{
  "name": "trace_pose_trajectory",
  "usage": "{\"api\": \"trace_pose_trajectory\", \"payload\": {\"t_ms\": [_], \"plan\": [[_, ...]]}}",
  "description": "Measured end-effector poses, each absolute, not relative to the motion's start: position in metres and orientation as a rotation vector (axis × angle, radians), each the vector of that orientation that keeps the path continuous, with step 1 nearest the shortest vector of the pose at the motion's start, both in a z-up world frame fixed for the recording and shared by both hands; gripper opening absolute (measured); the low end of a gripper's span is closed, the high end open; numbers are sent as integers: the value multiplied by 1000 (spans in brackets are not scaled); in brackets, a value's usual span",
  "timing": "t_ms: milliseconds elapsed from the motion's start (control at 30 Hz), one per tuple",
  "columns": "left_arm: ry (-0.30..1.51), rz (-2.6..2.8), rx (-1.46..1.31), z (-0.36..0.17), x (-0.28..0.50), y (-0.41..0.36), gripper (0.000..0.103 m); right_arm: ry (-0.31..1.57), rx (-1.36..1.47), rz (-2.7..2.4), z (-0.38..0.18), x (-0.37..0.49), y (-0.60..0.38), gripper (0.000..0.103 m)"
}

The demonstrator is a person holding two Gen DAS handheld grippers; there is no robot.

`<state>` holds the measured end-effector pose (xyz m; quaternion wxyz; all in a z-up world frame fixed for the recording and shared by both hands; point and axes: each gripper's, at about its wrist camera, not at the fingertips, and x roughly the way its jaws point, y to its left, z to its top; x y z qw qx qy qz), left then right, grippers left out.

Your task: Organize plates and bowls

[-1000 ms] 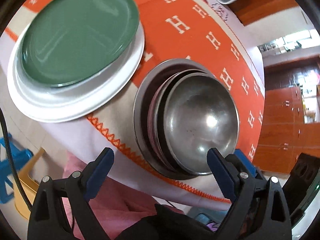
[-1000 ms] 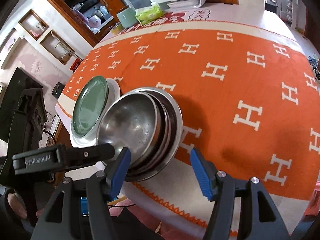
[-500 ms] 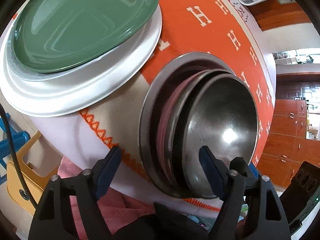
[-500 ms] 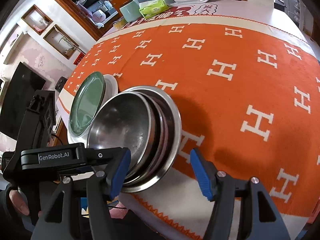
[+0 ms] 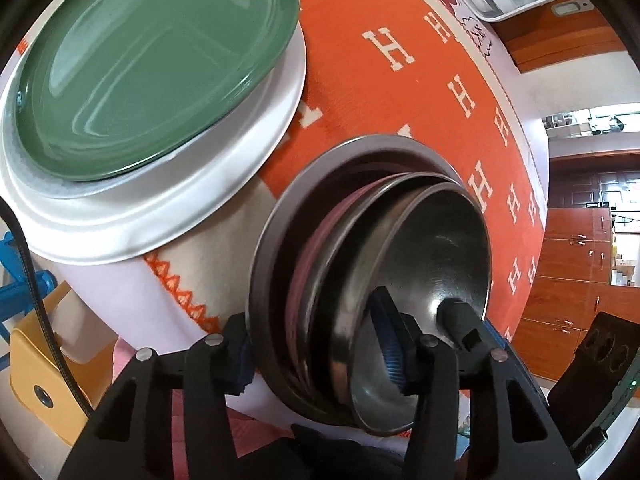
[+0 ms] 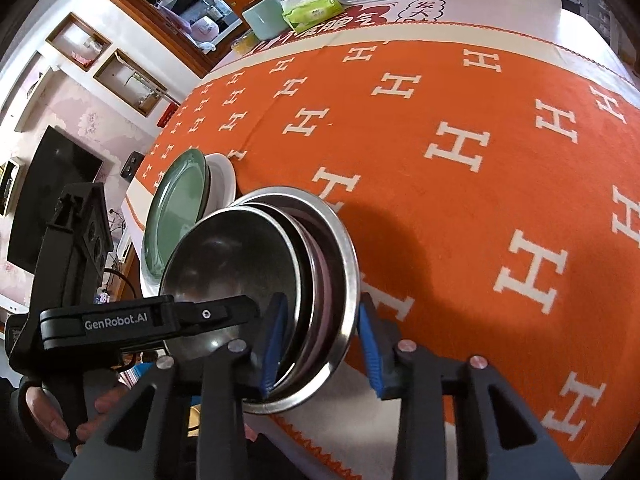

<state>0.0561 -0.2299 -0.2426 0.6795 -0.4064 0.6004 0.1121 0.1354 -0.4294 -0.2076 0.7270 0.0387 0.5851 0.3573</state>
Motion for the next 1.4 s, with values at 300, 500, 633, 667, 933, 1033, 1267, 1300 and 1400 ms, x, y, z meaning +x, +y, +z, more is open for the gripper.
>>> {"api": "trace_pose_trajectory", "payload": {"t_ms": [300,500,633,667,933,1033,1267,1300,1400], "plan": [[1347,240,-889,-240,58,-229,49,1315,98,777,-210,139,-433,28],[1352,214,-843,-232,61,-233,49,1314,107,766,-206,135,-438,27],[1334,186,-773,-219,66,-236,49,1293,133,763,-198,133,-441,27],[1327,181,-753,-215,66,-237,49,1288,137,763,-196,133,-441,27],[1265,131,-606,-179,74,-237,49,1219,175,756,-172,131,-436,28],[1233,121,-535,-163,75,-236,49,1196,188,756,-162,131,-429,28],[1167,112,-441,-134,73,-220,49,1140,194,769,-143,126,-407,28],[1157,110,-431,-130,73,-215,49,1129,196,769,-139,125,-403,28],[1136,89,-393,-120,73,-202,49,1108,212,759,-134,122,-391,28]]}}
